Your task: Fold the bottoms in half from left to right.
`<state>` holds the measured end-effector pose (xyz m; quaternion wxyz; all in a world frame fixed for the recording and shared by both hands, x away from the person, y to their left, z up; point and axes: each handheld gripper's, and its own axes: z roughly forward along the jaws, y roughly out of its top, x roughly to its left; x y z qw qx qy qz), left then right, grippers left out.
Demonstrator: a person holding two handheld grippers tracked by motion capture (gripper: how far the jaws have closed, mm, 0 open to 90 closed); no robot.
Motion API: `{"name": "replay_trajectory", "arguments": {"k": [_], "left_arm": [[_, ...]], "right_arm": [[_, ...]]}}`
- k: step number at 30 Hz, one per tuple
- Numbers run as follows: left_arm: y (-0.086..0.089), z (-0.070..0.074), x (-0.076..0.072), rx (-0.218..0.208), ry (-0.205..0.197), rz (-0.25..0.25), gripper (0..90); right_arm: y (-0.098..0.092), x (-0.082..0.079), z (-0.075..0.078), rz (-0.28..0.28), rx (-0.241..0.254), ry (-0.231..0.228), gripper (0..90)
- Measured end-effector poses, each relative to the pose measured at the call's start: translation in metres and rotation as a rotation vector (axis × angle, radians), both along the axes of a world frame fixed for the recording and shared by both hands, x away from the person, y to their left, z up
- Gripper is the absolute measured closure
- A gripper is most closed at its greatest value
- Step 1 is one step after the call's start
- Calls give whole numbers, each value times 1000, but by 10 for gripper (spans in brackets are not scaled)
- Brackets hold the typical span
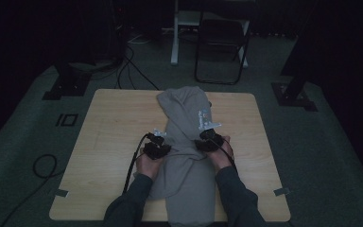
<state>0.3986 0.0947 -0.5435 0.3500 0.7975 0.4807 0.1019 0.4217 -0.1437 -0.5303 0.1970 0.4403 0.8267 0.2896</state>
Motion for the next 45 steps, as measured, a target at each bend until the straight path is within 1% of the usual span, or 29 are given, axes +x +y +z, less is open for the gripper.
{"name": "replay_trajectory", "arguments": {"k": [1, 3, 5, 6, 8, 9, 10, 11, 13, 14, 16, 17, 19, 20, 21, 22, 23, 24, 25, 26, 27, 28, 30, 31, 35, 40, 41, 43, 45], "left_arm": [[1, 0, 0, 3, -3, 1, 867], [3, 0, -1, 10, -5, 5, 868], [4, 0, -1, 6, -5, 9, 867], [4, 0, -2, 11, -6, 8, 865], [4, 1, -3, 17, -11, 15, 857], [3, 1, -4, 25, -16, 20, 842], [2, 2, -6, 35, -20, 20, 806], [1, 3, -8, 38, -28, 15, 771], [-2, 6, -13, 32, -54, -7, 741], [-4, 8, -16, 55, -67, -20, 731], [-8, 9, -21, 73, -81, -39, 718], [-10, 9, -22, 86, -86, -48, 712], [-14, 6, -24, 116, -88, -68, 705], [-17, 4, -24, 129, -86, -74, 700], [-19, 1, -25, 148, -91, -73, 698], [-19, 0, -27, 142, -100, -69, 693], [-19, 0, -27, 142, -100, -69, 700], [-18, -1, -27, 124, -93, -56, 701], [-17, -1, -26, 123, -91, -58, 705], [-16, -1, -26, 121, -93, -56, 708], [-16, -2, -26, 122, -97, -54, 710], [-16, -2, -24, 120, -100, -51, 710], [-15, -2, -20, 119, -103, -45, 710], [-14, -3, -18, 111, -107, -36, 710], [-9, -2, -2, 121, -107, -12, 709], [-1, 0, 24, 151, -99, 26, 698], [2, 0, 31, 162, -100, 46, 698], [7, 1, 41, 167, -93, 75, 698], [11, 2, 49, 178, -88, 106, 697]], "right_arm": [[-3, -2, -3, -13, -9, 0, 659], [-13, -7, -6, -52, -22, -14, 709], [-25, -11, -8, -83, 5, -9, 731], [-30, -13, -9, -88, 14, -3, 732], [-37, -17, -10, -90, 15, -2, 729], [-39, -20, -10, -91, 20, -4, 726], [-40, -21, -11, -83, 20, -6, 714], [-41, -23, -11, -77, 15, -6, 694], [-41, -26, -10, -76, 11, -3, 649], [-41, -28, -9, -76, 6, -9, 631], [-40, -33, -7, -69, 20, -32, 608], [-39, -36, -5, -59, 23, -59, 593], [-36, -42, -1, -31, 49, -130, 588], [-33, -43, 0, -5, 58, -149, 609], [-30, -42, 0, 24, 56, -157, 647], [-29, -40, -3, 39, 46, -138, 675], [-28, -36, -7, 17, 16, -94, 737], [-28, -34, -11, -10, -9, -70, 763], [-30, -34, -14, -22, -8, -48, 779], [-32, -36, -15, -30, 30, -46, 783], [-33, -38, -16, -39, 46, -49, 782], [-33, -40, -17, -39, 46, -59, 783], [-32, -39, -17, -35, 35, -64, 777], [-32, -37, -17, -37, 32, -64, 775], [-27, -26, -18, -41, 43, -68, 774], [-21, -5, -20, -54, 81, -72, 759], [-20, -1, -20, -58, 89, -68, 755], [-16, 11, -20, -78, 111, -51, 743], [-8, 20, -18, -84, 102, -40, 730]]}}
